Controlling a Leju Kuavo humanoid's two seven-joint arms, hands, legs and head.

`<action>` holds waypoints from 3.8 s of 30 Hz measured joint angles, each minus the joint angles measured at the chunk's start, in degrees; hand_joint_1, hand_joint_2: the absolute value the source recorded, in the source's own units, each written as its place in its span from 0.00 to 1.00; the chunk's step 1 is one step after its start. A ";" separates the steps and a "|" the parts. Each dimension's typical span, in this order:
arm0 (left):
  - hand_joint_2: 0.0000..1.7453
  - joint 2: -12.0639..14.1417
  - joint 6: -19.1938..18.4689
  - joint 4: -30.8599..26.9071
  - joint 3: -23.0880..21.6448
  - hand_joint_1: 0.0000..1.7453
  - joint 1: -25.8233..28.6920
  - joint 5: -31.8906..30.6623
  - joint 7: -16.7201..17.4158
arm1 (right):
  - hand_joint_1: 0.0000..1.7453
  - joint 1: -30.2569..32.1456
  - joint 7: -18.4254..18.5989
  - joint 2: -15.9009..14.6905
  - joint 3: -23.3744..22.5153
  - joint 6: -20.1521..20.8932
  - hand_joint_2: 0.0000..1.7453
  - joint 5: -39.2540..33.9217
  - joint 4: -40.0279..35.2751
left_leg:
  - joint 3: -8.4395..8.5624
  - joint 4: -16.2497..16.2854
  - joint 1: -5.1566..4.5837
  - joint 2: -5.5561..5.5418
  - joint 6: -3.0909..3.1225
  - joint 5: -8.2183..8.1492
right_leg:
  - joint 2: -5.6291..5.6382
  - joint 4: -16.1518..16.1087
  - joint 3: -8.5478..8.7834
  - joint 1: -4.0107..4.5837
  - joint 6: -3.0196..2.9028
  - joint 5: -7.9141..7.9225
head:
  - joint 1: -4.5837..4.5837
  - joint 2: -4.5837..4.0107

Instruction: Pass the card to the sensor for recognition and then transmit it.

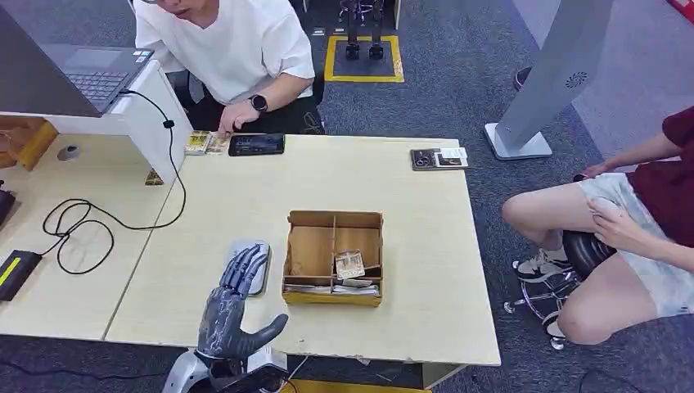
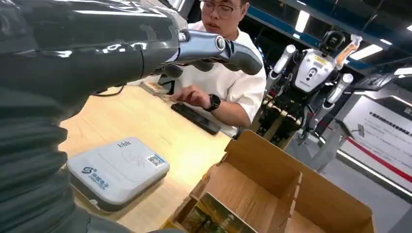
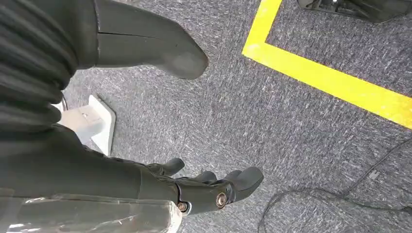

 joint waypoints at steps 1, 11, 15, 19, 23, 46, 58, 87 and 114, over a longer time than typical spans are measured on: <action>1.00 0.00 0.00 0.09 -0.17 0.00 0.00 -0.29 0.02 | 0.00 -0.01 -0.02 -0.02 0.00 0.00 1.00 0.00 0.02 | 0.00 0.00 0.00 0.00 0.00 0.00 | 0.00 0.00 0.00 0.00 0.00 0.00 | 0.02 0.00; 1.00 -0.79 2.67 1.70 -0.83 0.00 0.01 -4.92 3.64 | 0.00 -0.13 -0.09 -0.28 0.26 -0.26 1.00 -0.04 0.07 | 0.00 0.00 0.00 0.00 0.00 0.00 | 0.00 0.00 0.00 0.00 0.00 0.00 | 0.02 0.00; 1.00 -2.34 3.58 3.28 -0.83 0.00 -0.02 -10.23 7.84 | 0.00 -0.10 0.79 -0.28 0.33 -0.33 1.00 -0.09 0.02 | 0.00 0.00 0.00 0.00 0.00 0.00 | 0.00 0.00 0.00 0.00 0.00 0.00 | 0.02 0.00; 1.00 -3.65 3.58 4.35 -0.83 0.00 -0.11 -12.81 9.70 | 0.00 -0.07 0.88 -0.28 0.52 -0.33 1.00 -0.04 0.00 | 0.00 0.00 -0.01 0.00 0.00 0.00 | 0.00 -0.01 0.00 0.00 0.00 0.00 | 0.02 0.00; 1.00 -6.28 3.56 4.96 -0.83 0.00 0.28 -16.25 13.53 | 0.00 -0.16 0.87 -0.35 0.83 -0.33 1.00 -0.02 0.02 | -0.01 0.00 -0.01 -0.02 0.00 0.00 | -0.01 -0.01 0.00 0.00 0.00 0.00 | 0.02 0.00; 1.00 -11.34 1.33 7.98 -0.79 0.00 -1.79 -27.26 27.08 | 0.00 -2.88 -0.02 -0.35 2.30 -1.31 1.00 -0.17 3.96 | 0.00 0.01 0.00 -0.01 0.00 0.00 | -0.01 -0.01 -0.01 0.00 0.00 0.00 | 0.02 0.00; 1.00 -11.72 0.33 7.98 -0.39 0.00 -2.30 -33.69 31.41 | 0.00 -3.86 -0.50 -0.35 2.73 -1.95 1.00 -0.57 5.81 | 0.00 0.01 0.00 -0.01 0.00 0.00 | -0.01 -0.01 0.00 0.00 0.00 0.00 | 0.02 0.00; 1.00 -10.62 -7.19 13.62 -1.38 1.00 -9.73 -38.60 35.30 | 0.00 -9.30 -3.43 0.13 5.40 -2.23 1.00 -0.02 13.79 | 0.00 0.01 -0.01 -0.01 0.02 0.02 | 0.01 0.00 0.00 0.00 0.01 0.02 | 0.02 0.00; 1.00 -9.31 -5.17 14.95 -3.61 1.00 -10.78 -35.72 34.29 | 0.00 -11.01 -4.42 0.72 5.68 -2.36 1.00 -0.13 17.01 | 0.00 0.01 0.00 -0.01 0.02 0.02 | 0.00 0.00 0.00 0.00 0.01 0.02 | 0.02 0.00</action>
